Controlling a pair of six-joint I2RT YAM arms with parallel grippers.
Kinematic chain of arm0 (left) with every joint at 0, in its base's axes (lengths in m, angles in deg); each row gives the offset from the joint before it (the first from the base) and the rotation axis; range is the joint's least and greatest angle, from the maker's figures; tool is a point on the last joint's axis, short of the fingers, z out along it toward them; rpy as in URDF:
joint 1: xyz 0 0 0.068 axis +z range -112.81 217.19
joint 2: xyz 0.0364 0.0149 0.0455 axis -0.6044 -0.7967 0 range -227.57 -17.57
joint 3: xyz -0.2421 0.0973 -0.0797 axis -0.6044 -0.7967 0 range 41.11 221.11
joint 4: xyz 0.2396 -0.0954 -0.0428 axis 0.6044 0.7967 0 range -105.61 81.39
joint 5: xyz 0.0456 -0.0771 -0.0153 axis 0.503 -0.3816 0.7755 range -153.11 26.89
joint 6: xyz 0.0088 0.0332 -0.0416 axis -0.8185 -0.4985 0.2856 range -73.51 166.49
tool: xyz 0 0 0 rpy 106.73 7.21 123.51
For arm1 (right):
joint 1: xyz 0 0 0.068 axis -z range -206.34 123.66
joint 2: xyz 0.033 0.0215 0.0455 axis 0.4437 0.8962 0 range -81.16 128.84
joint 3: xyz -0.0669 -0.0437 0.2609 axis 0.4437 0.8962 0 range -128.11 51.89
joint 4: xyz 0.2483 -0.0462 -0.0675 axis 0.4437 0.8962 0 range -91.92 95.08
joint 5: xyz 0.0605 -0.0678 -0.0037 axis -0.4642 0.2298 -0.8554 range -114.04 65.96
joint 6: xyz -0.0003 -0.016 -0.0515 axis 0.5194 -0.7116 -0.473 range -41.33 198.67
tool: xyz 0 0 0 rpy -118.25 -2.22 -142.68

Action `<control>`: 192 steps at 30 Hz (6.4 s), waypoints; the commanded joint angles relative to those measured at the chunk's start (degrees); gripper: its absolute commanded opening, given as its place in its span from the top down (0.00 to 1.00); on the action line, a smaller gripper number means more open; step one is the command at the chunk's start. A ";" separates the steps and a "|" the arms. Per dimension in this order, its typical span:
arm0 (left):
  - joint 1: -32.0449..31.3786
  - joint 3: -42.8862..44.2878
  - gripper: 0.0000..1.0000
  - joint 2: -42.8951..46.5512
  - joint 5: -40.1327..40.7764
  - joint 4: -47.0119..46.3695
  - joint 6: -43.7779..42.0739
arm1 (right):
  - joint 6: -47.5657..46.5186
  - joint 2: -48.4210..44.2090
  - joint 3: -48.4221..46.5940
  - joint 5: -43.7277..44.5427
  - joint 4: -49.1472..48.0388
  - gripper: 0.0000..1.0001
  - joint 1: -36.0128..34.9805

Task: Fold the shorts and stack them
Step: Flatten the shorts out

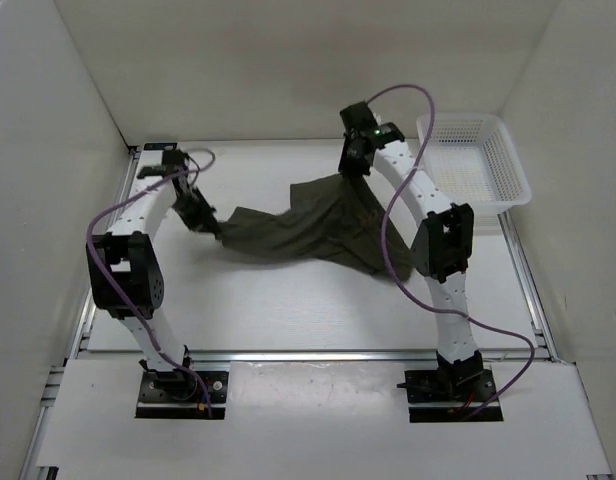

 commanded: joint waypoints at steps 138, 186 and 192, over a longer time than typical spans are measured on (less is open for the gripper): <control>-6.01 1.38 0.90 8.36 6.67 4.30 1.23 | 8.37 -63.10 78.34 -5.17 -27.67 1.00 7.03; -6.01 2.89 0.90 16.99 10.36 7.65 -0.35 | 29.19 -33.05 76.03 -4.92 -33.99 0.28 -17.85; -6.01 3.42 0.90 16.46 10.36 7.65 -0.35 | 30.34 -34.11 74.90 -1.14 -32.59 0.39 -17.23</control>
